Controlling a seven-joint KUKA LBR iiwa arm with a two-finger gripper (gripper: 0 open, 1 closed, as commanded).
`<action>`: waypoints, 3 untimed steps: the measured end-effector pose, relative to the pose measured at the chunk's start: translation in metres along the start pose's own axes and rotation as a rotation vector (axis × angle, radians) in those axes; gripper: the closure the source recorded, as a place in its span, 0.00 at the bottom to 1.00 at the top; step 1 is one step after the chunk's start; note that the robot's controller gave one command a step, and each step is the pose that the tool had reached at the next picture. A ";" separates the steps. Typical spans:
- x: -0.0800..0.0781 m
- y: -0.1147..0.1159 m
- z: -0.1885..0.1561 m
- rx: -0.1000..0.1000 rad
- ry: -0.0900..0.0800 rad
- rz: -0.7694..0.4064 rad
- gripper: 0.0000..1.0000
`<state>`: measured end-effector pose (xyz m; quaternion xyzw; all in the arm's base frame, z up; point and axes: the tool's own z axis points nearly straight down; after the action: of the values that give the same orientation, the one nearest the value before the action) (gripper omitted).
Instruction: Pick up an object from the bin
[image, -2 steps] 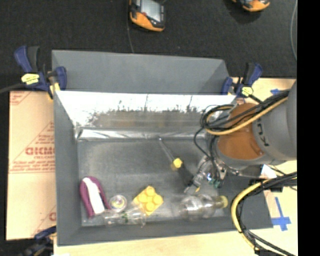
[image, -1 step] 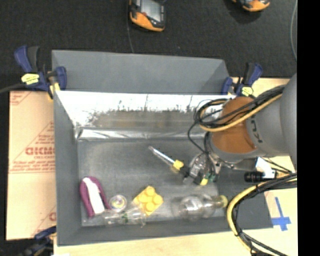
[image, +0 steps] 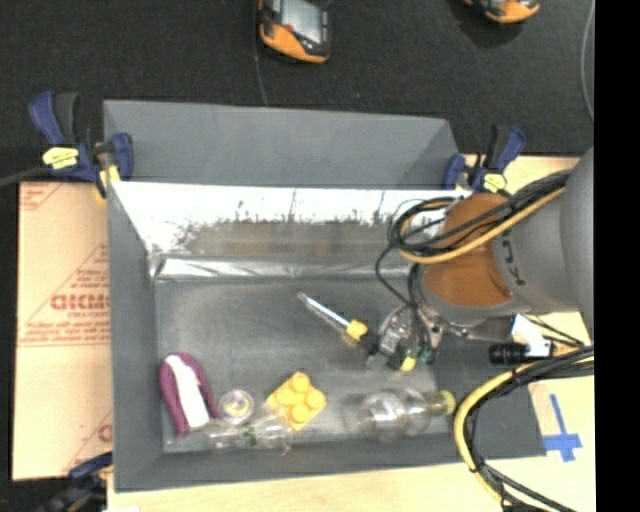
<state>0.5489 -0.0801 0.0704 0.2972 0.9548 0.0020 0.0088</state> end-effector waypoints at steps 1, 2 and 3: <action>0.001 -0.001 -0.031 0.003 0.007 -0.005 1.00; 0.000 -0.002 -0.052 0.002 0.004 -0.009 1.00; 0.000 -0.002 -0.060 0.002 0.005 -0.012 1.00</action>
Offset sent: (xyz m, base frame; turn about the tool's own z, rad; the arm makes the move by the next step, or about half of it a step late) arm -0.0031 -0.0001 0.0501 -0.0025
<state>0.5469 -0.0816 0.1304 0.2915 0.9566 0.0017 0.0063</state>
